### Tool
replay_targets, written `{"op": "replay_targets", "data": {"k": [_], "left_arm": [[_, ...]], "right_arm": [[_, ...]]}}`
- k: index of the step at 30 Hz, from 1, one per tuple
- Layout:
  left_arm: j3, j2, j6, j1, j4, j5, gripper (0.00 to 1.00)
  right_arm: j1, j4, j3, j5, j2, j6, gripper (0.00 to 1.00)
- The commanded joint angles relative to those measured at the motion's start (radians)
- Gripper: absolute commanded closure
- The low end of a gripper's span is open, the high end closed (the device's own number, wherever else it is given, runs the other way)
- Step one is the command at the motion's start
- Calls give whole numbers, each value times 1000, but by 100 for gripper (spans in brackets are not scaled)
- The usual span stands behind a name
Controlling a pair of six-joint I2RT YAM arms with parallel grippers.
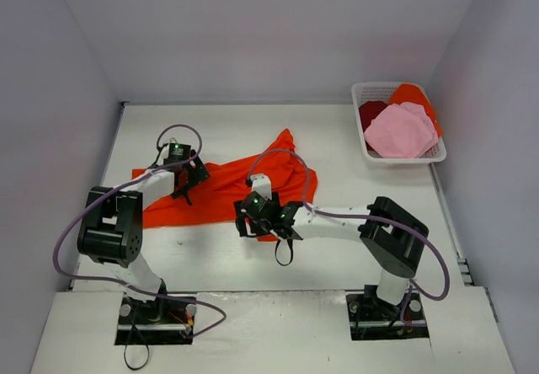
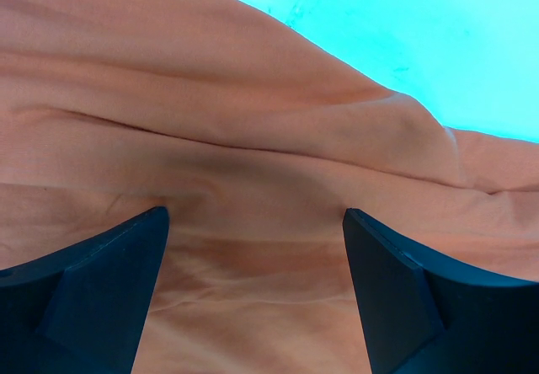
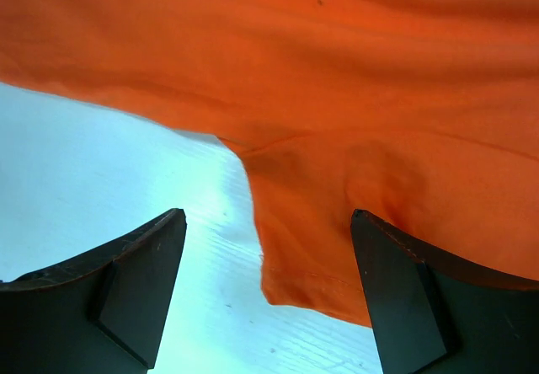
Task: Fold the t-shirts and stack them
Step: Fold the tshirt
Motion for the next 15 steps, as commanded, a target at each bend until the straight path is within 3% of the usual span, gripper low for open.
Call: {"op": "replay_targets", "data": {"k": [1, 15], "left_arm": [[23, 5, 18, 8, 24, -24, 20], [-16, -50, 20, 10, 4, -21, 20]], "right_arm": [[12, -21, -22, 62, -69, 48, 25], [78, -150, -38, 147, -173, 77, 25]]}}
